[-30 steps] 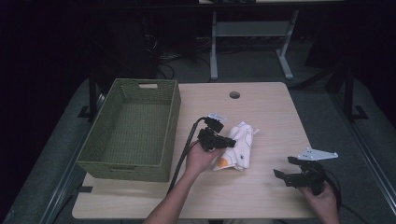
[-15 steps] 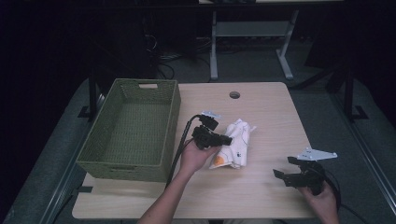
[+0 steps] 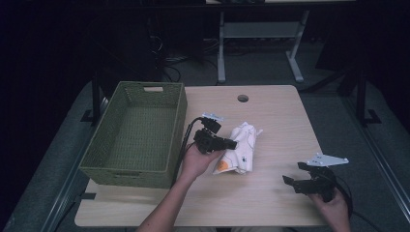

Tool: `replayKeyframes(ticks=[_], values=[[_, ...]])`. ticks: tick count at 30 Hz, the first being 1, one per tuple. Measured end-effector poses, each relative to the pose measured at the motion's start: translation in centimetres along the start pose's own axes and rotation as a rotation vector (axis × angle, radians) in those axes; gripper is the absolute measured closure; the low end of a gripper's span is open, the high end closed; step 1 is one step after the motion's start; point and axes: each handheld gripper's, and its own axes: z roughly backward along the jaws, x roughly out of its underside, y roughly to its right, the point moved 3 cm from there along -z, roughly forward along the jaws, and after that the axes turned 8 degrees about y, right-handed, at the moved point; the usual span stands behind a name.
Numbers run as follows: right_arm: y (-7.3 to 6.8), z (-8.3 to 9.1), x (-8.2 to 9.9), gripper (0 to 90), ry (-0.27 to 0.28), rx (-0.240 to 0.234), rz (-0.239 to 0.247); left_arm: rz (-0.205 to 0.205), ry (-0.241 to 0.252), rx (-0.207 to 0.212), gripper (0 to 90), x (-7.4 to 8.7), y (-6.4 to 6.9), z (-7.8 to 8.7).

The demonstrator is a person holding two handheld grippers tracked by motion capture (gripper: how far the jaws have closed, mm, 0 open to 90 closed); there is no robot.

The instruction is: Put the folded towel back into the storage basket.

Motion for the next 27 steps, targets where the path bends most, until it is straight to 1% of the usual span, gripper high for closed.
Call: replayKeyframes(ticks=[2, 6, 10, 17, 22, 27], values=[[0.1, 0.0, 0.0, 16.8, 0.003, -0.002, 0.002, 0.005, 0.008, 0.002, 83.4, -0.1, 0.0, 0.3], [0.1, 0.2, 0.0, 16.8, 0.010, 0.003, -0.003, -0.005, 0.013, -0.001, 83.4, -0.6, 0.1, 1.4], [0.0, 0.2, 0.0, 16.8, 0.006, 0.006, -0.004, -0.010, 0.014, -0.001, 83.4, -0.8, 0.2, 1.9], [0.0, 0.2, 0.0, 16.6, 0.004, 0.009, -0.001, -0.007, 0.015, -0.003, 83.4, -1.1, 0.1, 2.7], [0.1, 0.3, 0.0, 16.3, 0.009, 0.014, -0.006, -0.025, 0.004, -0.008, 83.4, -1.6, 0.2, 3.3], [0.1, 0.3, 0.0, 16.0, 0.012, 0.016, -0.014, -0.032, 0.008, -0.020, 83.4, -2.1, 0.2, 4.2]])
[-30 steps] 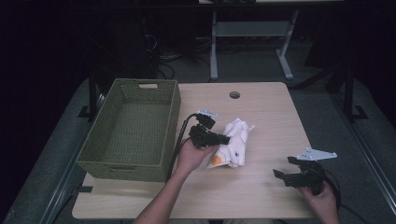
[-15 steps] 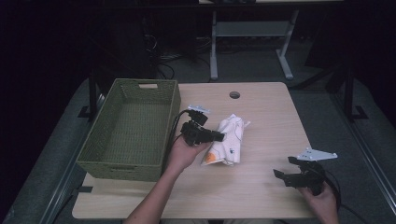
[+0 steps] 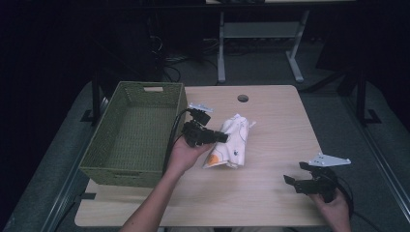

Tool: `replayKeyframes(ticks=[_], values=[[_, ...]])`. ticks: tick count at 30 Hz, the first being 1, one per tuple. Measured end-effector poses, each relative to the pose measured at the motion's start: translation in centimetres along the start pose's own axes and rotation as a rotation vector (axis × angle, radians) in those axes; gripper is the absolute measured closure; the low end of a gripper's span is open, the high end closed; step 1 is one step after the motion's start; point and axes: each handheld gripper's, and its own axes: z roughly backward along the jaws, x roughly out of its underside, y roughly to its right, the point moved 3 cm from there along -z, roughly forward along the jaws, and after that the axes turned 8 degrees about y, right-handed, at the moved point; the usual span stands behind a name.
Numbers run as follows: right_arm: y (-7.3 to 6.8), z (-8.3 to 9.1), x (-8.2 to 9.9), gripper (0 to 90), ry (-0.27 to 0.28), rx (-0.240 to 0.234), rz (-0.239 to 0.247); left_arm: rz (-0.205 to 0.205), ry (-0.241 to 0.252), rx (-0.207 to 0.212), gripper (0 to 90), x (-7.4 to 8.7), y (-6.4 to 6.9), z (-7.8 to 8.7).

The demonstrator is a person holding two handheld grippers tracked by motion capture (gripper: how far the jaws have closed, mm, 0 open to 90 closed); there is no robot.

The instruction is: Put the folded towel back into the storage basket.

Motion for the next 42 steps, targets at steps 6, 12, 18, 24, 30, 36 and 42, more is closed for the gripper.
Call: replayKeyframes(ticks=[6, 12, 18, 24, 30, 36, 42], values=[[0.0, 0.0, -0.1, 16.0, 0.004, 0.004, 0.004, -0.001, 0.001, -0.014, 83.4, -0.5, -0.3, 1.1], [0.0, 0.0, 0.0, 16.0, 0.001, 0.005, 0.001, -0.006, 0.002, -0.024, 83.4, -0.9, -0.7, 2.3], [0.0, -0.2, -0.1, 16.0, 0.000, 0.003, 0.006, -0.005, 0.001, -0.044, 83.4, -0.9, -1.2, 4.0], [-0.1, -0.3, -0.3, 16.0, 0.003, 0.002, 0.015, -0.001, 0.003, -0.066, 83.4, -0.6, -1.8, 5.7], [-0.3, -0.6, -0.4, 15.7, -0.002, -0.001, 0.014, 0.006, 0.023, -0.076, 83.3, -0.6, -1.9, 7.5], [-0.4, -0.6, -0.4, 15.7, -0.001, 0.002, 0.022, 0.006, 0.025, -0.091, 83.3, -0.6, -2.4, 9.2], [-0.5, -0.6, -0.4, 15.7, -0.004, 0.006, 0.017, 0.008, 0.036, -0.104, 83.3, -0.7, -2.7, 10.8]])
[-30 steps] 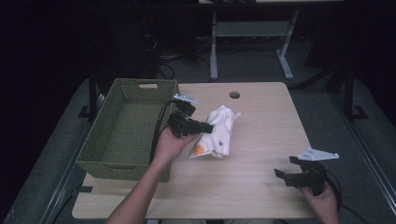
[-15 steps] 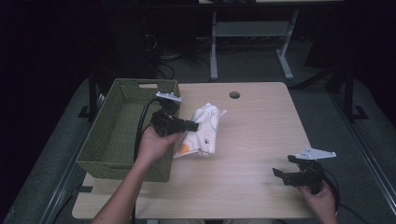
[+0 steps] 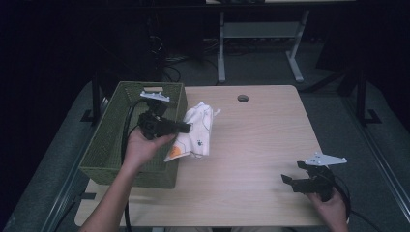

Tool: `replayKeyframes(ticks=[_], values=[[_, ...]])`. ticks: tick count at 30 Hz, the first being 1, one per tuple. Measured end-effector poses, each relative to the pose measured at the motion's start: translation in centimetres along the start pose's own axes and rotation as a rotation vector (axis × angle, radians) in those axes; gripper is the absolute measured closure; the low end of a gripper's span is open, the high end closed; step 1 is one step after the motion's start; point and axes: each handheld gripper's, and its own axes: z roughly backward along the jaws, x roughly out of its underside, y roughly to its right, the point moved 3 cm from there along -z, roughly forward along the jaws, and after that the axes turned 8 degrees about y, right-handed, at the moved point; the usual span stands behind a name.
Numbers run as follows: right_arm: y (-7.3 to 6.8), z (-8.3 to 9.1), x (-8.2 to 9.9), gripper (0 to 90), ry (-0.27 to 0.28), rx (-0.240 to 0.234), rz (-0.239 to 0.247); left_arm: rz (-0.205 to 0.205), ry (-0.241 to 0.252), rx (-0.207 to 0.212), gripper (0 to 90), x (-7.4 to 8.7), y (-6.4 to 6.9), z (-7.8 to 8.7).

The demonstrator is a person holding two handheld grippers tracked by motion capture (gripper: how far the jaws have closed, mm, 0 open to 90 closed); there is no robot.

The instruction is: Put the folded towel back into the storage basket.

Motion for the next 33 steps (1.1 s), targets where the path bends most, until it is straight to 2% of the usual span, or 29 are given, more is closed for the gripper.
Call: replayKeyframes(ticks=[7, 33], values=[[0.0, 0.1, 0.0, 15.7, 0.003, 0.002, 0.002, -0.004, -0.002, -0.015, 83.3, 0.1, -0.6, 1.4], [0.1, 0.0, 0.0, 15.7, -0.005, 0.004, 0.001, 0.032, -0.005, -0.049, 83.3, 1.2, -4.0, 5.3]])
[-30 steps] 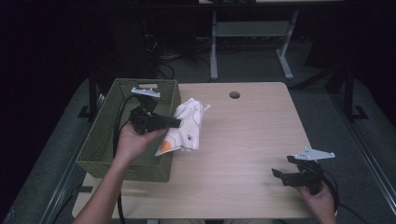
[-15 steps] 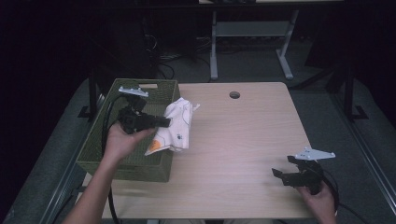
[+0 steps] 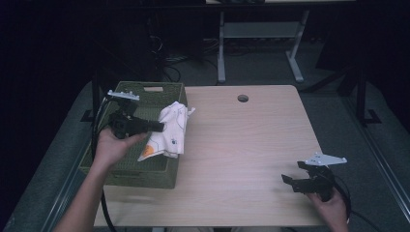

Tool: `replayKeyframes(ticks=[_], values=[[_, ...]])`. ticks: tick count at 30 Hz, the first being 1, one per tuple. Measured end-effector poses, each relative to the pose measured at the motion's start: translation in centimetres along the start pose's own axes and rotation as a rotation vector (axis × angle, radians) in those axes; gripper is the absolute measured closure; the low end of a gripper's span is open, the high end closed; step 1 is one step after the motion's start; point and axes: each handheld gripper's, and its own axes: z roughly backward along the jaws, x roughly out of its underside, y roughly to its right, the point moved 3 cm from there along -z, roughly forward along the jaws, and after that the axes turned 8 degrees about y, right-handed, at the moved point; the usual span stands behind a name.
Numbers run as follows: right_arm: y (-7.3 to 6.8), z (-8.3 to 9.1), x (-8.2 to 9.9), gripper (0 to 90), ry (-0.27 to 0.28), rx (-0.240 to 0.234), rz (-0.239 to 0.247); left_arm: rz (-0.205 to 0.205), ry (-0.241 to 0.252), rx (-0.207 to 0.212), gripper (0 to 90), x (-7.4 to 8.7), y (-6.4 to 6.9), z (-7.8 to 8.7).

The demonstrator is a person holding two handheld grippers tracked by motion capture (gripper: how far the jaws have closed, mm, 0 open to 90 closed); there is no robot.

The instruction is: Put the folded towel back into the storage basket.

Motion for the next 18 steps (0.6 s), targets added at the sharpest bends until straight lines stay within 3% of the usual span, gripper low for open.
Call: replayKeyframes(ticks=[18], values=[[0.1, 0.0, 0.1, 15.7, 0.000, -0.001, -0.003, 0.030, 0.004, -0.012, 83.3, 0.6, -2.4, 1.8]])
